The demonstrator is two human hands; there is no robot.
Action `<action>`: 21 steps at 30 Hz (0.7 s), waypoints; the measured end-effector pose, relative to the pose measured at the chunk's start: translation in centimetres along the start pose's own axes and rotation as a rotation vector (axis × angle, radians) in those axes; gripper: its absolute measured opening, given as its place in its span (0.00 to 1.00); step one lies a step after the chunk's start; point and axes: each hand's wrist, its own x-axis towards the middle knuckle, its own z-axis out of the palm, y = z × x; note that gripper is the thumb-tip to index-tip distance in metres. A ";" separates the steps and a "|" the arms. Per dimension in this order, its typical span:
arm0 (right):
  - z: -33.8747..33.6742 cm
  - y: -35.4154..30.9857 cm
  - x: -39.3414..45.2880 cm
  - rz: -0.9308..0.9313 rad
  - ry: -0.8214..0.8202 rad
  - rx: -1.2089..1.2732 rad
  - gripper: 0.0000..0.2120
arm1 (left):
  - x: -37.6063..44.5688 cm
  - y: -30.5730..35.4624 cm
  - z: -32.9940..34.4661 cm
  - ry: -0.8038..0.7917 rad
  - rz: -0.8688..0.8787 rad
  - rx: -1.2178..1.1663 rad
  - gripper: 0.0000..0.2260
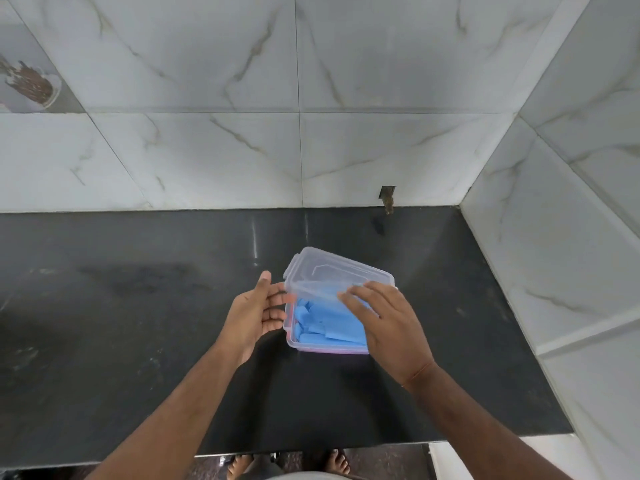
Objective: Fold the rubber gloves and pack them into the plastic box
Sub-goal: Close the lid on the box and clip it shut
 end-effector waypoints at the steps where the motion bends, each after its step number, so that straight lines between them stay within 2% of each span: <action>1: 0.4 -0.2 -0.4 -0.038 -0.029 -0.009 0.25 | 0.2 0.1 -0.2 -0.028 -0.013 -0.043 0.25; 6: 1.1 -0.2 -2.0 -0.125 -0.171 -0.010 0.29 | 0.8 -0.7 -1.4 -0.166 -0.003 -0.041 0.17; 8: 1.0 -0.2 -2.3 -0.060 -0.194 0.027 0.26 | 0.7 -1.2 -1.8 -0.201 -0.006 -0.052 0.15; 9: 0.8 -0.2 -2.4 0.023 -0.206 0.077 0.27 | 0.7 -1.4 -1.9 -0.201 -0.005 -0.048 0.14; 12: 0.3 -0.1 -2.7 0.355 -0.197 0.299 0.41 | 0.4 -1.9 -1.6 -0.171 0.006 -0.014 0.14; 13: 0.2 0.0 -2.7 0.475 -0.174 0.337 0.42 | 0.3 -2.1 -1.5 -0.158 0.010 -0.002 0.14; 15: 0.3 0.4 -2.8 0.731 -0.157 0.338 0.38 | 0.1 -2.4 -1.0 -0.131 0.019 0.028 0.12; 17: 0.2 0.9 -2.6 0.941 -0.207 0.391 0.33 | -0.1 -2.5 -0.4 -0.093 0.024 0.052 0.10; 21: 0.2 1.6 -2.4 1.068 -0.262 0.517 0.19 | -0.4 -2.8 1.0 -0.018 0.036 0.097 0.06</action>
